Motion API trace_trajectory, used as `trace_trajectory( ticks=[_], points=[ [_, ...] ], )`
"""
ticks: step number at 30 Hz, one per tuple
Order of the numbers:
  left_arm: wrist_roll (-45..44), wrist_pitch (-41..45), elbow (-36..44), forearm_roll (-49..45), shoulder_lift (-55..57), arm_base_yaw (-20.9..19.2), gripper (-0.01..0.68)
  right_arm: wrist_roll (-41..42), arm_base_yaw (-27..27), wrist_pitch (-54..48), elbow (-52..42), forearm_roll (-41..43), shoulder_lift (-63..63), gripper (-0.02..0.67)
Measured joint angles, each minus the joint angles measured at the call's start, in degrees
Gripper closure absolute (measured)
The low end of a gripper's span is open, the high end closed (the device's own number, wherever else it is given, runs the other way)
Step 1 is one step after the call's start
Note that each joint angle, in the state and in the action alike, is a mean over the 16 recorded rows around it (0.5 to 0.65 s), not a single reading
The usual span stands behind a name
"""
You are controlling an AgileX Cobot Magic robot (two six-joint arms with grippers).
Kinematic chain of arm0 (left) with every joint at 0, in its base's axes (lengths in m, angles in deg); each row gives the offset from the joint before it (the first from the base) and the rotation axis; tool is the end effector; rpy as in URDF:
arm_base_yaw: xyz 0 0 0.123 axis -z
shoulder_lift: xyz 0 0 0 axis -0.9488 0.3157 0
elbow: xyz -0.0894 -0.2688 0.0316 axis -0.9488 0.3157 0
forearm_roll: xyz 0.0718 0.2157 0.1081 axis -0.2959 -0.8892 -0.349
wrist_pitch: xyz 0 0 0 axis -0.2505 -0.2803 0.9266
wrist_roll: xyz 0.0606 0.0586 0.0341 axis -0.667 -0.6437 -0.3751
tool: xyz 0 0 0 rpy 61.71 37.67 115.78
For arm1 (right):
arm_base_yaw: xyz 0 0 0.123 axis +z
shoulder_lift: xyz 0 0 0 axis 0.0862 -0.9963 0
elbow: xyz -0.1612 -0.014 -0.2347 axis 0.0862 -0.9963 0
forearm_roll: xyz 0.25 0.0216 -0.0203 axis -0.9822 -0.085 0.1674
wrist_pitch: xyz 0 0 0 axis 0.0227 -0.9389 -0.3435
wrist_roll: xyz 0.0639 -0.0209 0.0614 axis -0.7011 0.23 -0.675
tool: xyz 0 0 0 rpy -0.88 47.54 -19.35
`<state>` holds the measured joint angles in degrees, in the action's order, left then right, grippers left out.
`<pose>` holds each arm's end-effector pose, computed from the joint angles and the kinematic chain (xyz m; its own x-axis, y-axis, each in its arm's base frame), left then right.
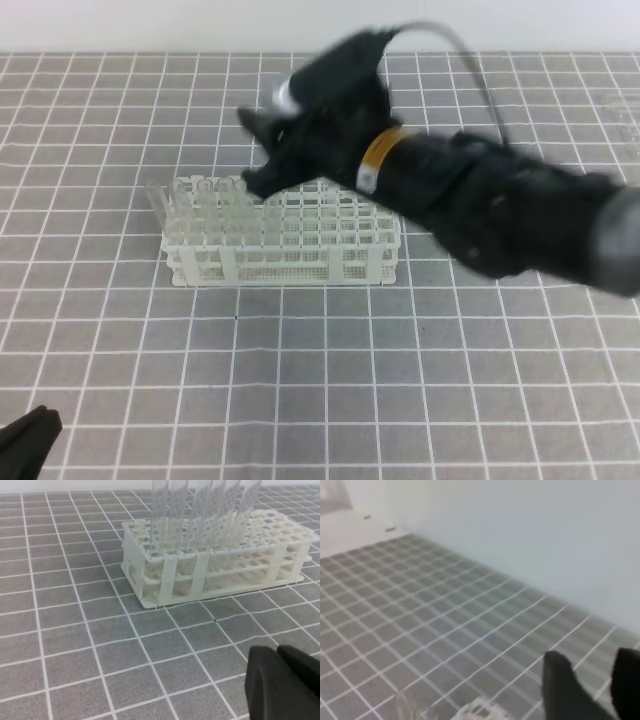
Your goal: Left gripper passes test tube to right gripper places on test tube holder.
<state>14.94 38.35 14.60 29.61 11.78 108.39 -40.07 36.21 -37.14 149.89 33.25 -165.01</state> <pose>0.0636 -0.0281 0.1861 -0.2428 0.0393 -0.9693 0.4316 0.8992 -0.0716 0.3141 0.2832 0.2967 -0.0722 -0.0782 -0.9943 -0.7117 0.7024 -0.0035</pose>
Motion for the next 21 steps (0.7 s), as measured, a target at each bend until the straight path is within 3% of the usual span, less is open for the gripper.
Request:
trace_trajectory(
  ticks=[9, 21],
  points=[
    [0.00, 0.00, 0.00, -0.01, 0.00, 0.00, 0.673, 0.00, 0.00, -10.80, -8.84, 1.84, 20.80, 0.645],
    [0.03, 0.03, -0.14, 0.03, -0.09, 0.01, 0.673, 0.00, 0.00, -13.91, -35.37, 1.82, 49.35, 0.650]
  ],
)
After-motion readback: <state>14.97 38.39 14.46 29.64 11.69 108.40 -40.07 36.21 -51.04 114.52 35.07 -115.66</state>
